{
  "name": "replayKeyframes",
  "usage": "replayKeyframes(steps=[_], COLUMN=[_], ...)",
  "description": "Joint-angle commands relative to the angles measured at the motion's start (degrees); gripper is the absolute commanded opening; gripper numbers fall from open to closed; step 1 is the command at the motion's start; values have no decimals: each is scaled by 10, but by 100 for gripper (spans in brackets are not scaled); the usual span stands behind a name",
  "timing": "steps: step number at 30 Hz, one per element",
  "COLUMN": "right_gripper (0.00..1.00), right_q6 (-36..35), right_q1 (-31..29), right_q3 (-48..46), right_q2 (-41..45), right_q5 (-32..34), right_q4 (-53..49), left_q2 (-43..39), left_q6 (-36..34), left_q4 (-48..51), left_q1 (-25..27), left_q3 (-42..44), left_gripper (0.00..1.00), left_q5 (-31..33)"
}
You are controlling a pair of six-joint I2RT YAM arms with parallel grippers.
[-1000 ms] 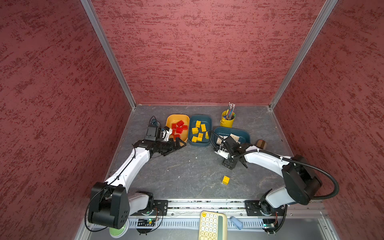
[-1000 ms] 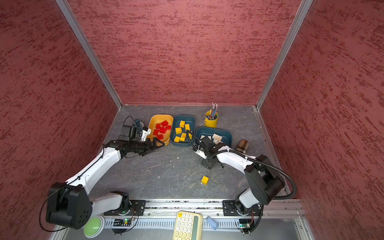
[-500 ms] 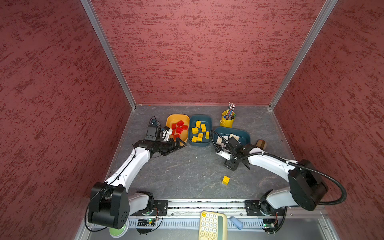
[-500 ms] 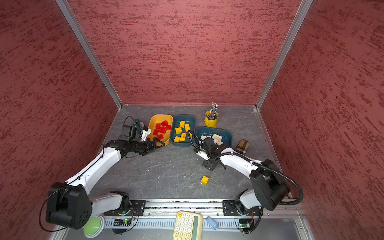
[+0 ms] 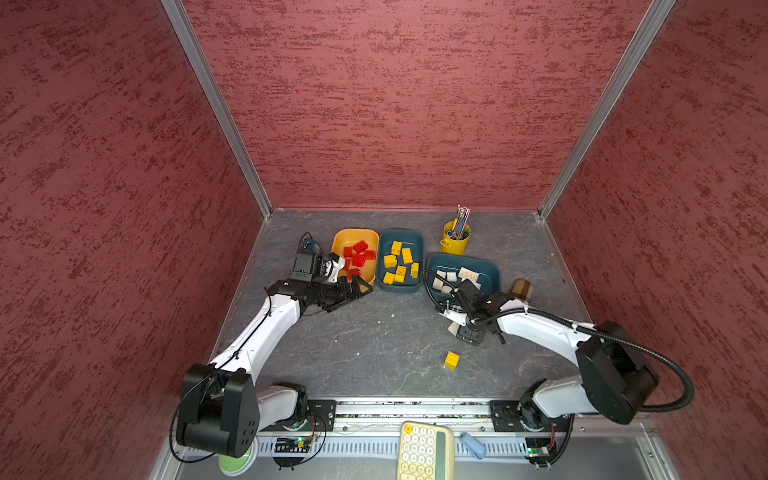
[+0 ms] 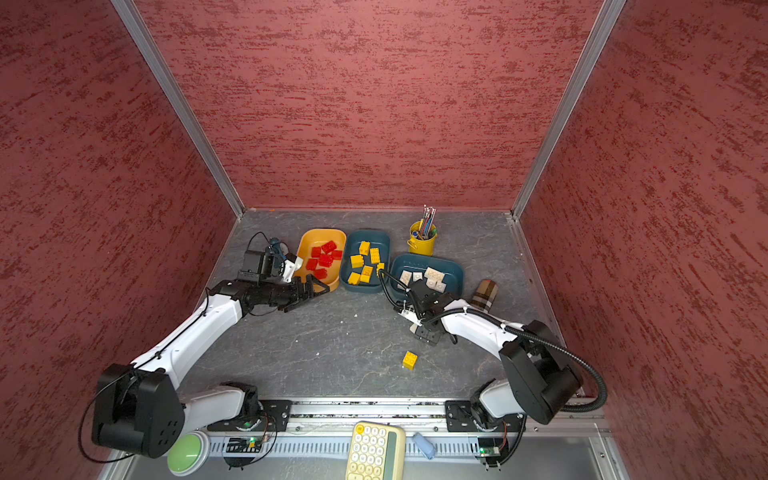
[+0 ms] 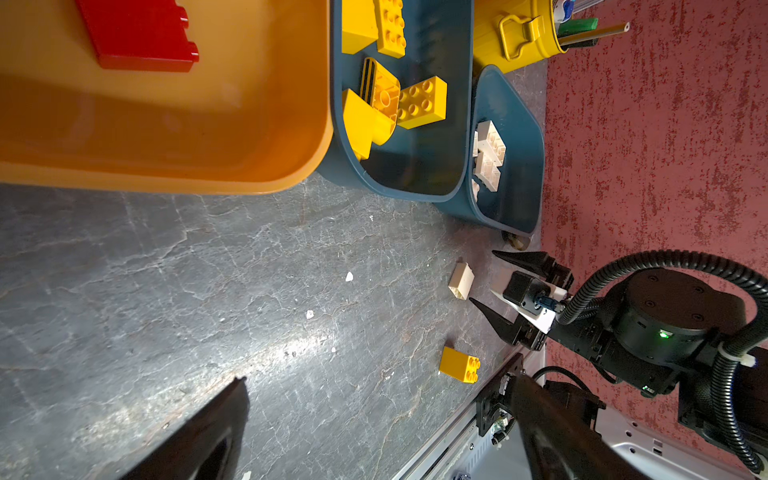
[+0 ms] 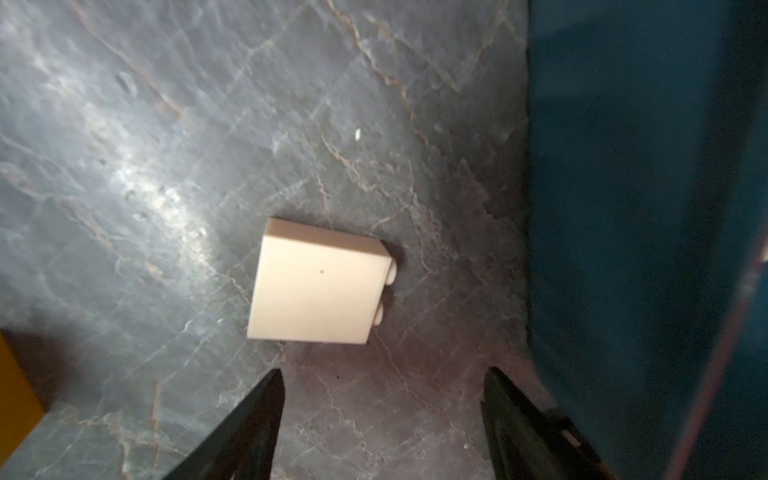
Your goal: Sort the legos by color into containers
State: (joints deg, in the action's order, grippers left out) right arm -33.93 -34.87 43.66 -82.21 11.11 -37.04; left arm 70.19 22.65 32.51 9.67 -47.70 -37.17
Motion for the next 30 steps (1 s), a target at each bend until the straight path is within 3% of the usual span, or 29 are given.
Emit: replayKeyframes(steps=[1,15,23,30], right_gripper=[76,76,74,58], right_q6=[-29,-51,-51,-36], right_q1=[3,3,6,30], right_q3=[2,52,81,101], right_q2=[-8,-84,-118,-145], right_q5=[11,-43,-112,-167], right_q4=[35,79,58,4], left_q2=[-1,-3,-7,-13], left_q6=[-6,-5,-7,-11], left_q4=[-6,-5,1,10], left_q1=[4,4,3,3], left_q3=[-13,-11,-12,-15], left_gripper=[99,99,99,100], left_q5=[-1,1,2,1])
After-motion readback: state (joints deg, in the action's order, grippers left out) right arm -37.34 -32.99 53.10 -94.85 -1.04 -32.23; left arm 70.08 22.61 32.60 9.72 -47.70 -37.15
